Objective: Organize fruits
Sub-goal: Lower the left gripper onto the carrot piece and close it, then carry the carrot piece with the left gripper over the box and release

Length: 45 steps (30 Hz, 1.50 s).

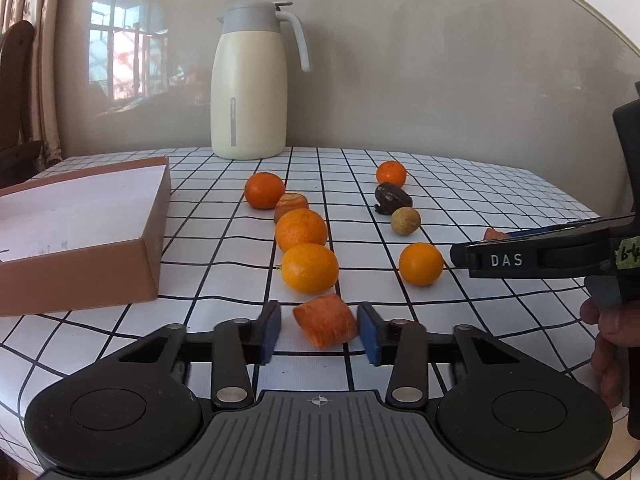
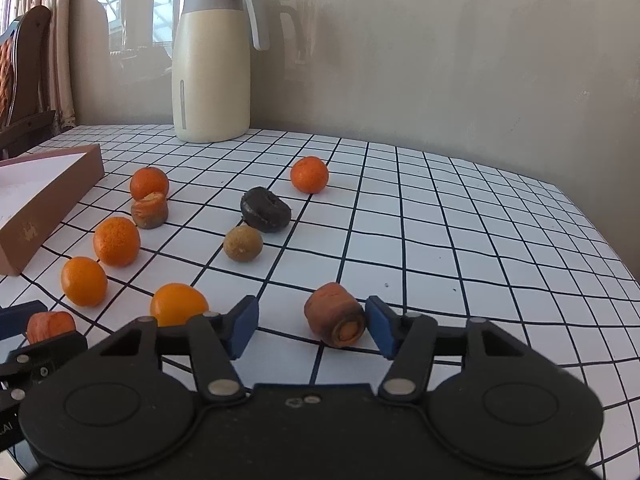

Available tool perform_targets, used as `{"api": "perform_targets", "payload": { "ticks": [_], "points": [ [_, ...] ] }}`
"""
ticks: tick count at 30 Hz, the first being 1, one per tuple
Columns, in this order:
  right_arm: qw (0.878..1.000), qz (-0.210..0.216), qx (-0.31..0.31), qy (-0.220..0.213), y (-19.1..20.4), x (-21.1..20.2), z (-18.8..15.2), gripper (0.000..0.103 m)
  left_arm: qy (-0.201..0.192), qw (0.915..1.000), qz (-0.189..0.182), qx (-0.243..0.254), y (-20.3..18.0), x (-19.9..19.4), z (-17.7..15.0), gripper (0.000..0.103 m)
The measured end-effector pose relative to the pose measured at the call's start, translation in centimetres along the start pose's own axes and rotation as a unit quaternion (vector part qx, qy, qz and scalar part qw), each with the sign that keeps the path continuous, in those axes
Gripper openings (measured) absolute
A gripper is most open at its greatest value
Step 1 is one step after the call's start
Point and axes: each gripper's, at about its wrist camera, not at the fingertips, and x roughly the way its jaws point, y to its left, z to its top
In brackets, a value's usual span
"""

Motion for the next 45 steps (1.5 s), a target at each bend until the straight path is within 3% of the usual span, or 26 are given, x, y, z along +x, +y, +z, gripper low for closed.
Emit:
{"api": "perform_targets", "payload": {
  "ticks": [3,18,29,45],
  "points": [
    [1.0,-0.002,-0.001,0.005,0.0,0.1,0.1,0.023,-0.003,0.9999,-0.006,-0.012,0.3,0.3,0.1,0.034],
    [1.0,0.0,-0.002,-0.012,0.2,-2.5,-0.2,0.023,-0.021,0.9996,-0.02,-0.006,0.9,-0.3,0.9,0.034],
    [0.997,0.02,-0.023,-0.064,3.4,-6.4,1.7,0.023,-0.057,0.9982,0.002,-0.016,5.1,-3.9,2.4,0.034],
    [0.98,0.132,-0.069,-0.13,13.5,-8.5,4.5,0.023,-0.098,0.9918,0.076,-0.029,14.1,-8.8,4.1,0.034]
  ]
}}
